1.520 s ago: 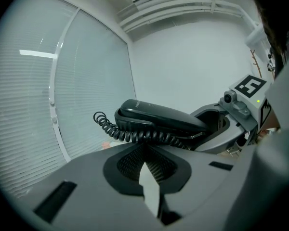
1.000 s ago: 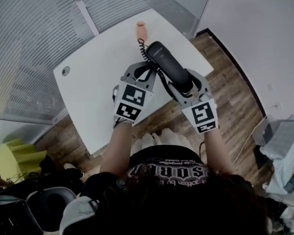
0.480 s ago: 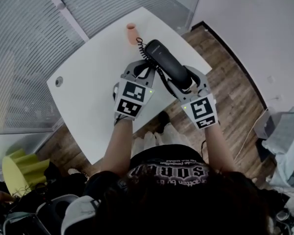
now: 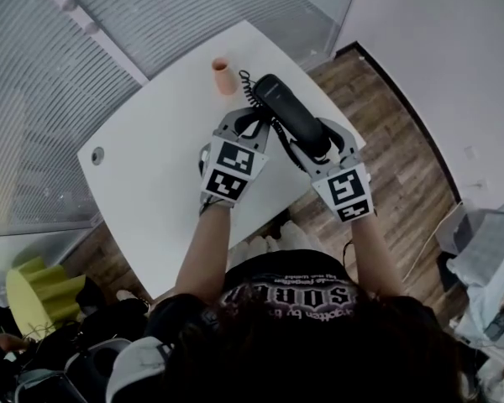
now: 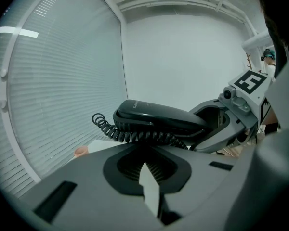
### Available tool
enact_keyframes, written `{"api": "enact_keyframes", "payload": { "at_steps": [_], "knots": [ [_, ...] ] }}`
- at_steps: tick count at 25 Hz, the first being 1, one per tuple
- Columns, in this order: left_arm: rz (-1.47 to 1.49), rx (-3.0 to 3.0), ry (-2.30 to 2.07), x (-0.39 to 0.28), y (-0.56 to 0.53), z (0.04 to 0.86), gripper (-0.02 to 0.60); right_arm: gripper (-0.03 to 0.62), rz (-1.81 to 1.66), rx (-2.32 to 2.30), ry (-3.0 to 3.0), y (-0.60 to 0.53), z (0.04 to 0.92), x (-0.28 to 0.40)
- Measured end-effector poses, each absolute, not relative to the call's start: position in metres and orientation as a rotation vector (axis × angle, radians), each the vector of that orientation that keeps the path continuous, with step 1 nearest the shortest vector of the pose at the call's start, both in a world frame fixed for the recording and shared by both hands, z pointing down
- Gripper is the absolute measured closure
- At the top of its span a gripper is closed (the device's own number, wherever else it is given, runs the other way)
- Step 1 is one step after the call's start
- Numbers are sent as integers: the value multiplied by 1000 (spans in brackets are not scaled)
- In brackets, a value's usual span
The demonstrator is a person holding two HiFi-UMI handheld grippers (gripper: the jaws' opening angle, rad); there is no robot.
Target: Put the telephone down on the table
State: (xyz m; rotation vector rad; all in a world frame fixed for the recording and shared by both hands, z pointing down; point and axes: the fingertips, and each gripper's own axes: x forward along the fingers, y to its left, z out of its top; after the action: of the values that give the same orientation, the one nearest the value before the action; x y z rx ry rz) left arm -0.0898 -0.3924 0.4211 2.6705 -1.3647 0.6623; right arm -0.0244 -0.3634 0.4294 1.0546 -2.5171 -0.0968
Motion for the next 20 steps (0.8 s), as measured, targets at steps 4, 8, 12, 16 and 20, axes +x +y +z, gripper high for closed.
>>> {"api": "enact_keyframes", "payload": {
  "at_steps": [4,8,12,16,20],
  "knots": [
    [693,2642,-1364,-88,-418,435,580,315,-54,1047,-2510,-388,442,-23],
    [731,2599,-1365,-87,-439,453,580,315,-4,1026,-2497,-409,458,-21],
    [768,2570,-1347,-87,-457,471,580,315,44,1015,-2485,-427,475,-21],
    [783,2567,-1319,-86,-474,491,580,315,102,1007,-2476,-441,491,-22],
    [810,2529,-1305,-89,-488,506,580,315,136,997,-2459,-455,505,-24]
  ]
}}
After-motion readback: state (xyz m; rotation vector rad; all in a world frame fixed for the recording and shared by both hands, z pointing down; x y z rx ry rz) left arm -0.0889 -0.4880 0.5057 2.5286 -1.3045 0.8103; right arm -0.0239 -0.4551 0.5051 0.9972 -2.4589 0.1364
